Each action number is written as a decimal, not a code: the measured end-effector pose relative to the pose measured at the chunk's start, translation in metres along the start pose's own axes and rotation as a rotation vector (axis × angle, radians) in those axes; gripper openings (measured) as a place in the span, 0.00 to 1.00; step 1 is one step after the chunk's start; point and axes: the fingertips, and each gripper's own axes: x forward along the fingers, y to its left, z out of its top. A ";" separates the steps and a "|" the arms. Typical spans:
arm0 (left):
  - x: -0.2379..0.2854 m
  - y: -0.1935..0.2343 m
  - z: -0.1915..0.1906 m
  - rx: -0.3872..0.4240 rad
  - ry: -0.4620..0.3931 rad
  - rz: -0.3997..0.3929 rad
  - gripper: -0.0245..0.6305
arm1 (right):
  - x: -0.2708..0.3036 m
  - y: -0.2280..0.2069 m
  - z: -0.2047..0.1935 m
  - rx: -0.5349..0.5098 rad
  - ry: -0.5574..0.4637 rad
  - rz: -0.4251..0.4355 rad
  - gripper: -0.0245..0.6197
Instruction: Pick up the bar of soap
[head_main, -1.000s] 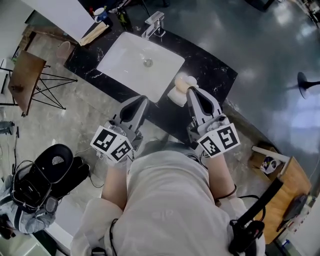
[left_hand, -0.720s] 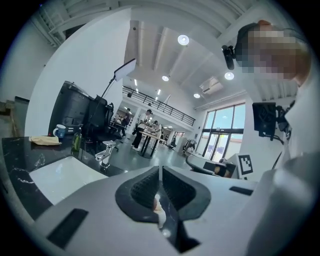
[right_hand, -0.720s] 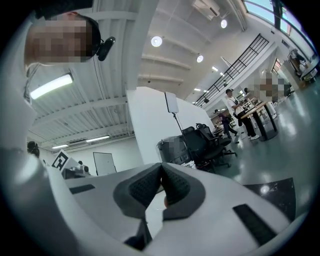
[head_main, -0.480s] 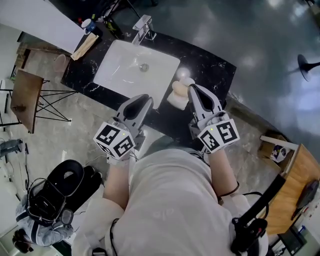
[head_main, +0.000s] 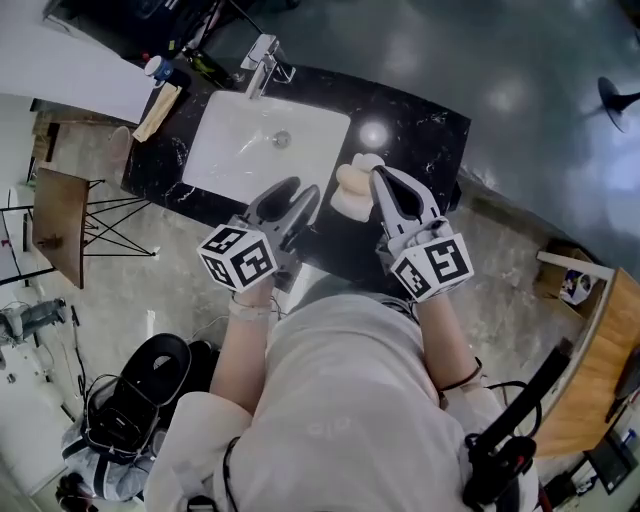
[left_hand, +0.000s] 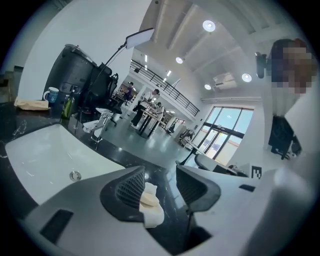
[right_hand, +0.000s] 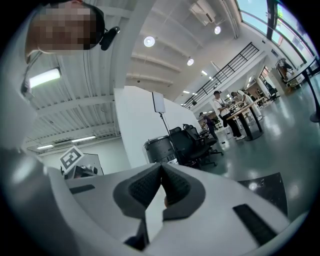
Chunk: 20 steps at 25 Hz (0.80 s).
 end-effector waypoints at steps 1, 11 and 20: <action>0.007 0.005 -0.004 -0.013 0.018 0.002 0.32 | 0.000 -0.004 -0.002 0.005 0.001 -0.010 0.06; 0.069 0.040 -0.046 -0.080 0.198 0.029 0.39 | -0.005 -0.037 -0.040 0.063 0.063 -0.087 0.06; 0.110 0.063 -0.081 -0.111 0.333 0.032 0.40 | -0.003 -0.053 -0.080 0.105 0.122 -0.137 0.06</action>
